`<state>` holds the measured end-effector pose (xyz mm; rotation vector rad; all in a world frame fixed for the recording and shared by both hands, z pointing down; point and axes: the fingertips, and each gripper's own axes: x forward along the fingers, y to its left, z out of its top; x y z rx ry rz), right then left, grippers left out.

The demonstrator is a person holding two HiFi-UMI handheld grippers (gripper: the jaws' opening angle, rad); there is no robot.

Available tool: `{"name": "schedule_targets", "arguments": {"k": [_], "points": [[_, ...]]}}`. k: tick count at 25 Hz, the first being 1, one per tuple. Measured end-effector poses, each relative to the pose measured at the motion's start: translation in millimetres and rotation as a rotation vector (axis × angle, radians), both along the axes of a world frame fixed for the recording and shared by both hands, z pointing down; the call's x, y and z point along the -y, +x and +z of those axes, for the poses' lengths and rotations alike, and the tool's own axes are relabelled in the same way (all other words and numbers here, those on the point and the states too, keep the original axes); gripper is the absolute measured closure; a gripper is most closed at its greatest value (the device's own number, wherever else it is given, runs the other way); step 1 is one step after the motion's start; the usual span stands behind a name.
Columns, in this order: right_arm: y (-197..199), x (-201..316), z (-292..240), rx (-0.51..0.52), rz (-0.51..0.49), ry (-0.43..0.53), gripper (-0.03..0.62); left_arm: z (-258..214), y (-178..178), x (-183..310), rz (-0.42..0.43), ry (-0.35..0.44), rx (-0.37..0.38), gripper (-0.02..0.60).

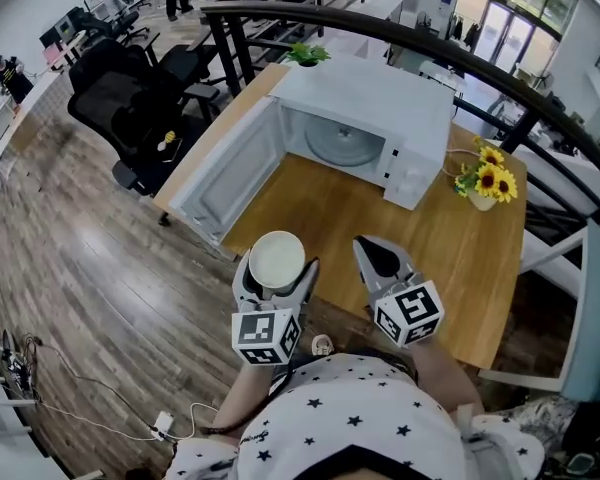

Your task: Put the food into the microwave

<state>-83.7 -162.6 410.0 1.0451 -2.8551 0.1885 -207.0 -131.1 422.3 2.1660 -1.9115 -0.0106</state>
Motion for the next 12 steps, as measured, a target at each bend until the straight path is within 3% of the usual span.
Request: {"name": "schedule_targets", "arguments": {"k": [12], "points": [[14, 32, 14, -0.023, 0.075, -0.043, 0.589, 14, 17, 70, 0.106, -0.015, -0.002, 0.078]]}}
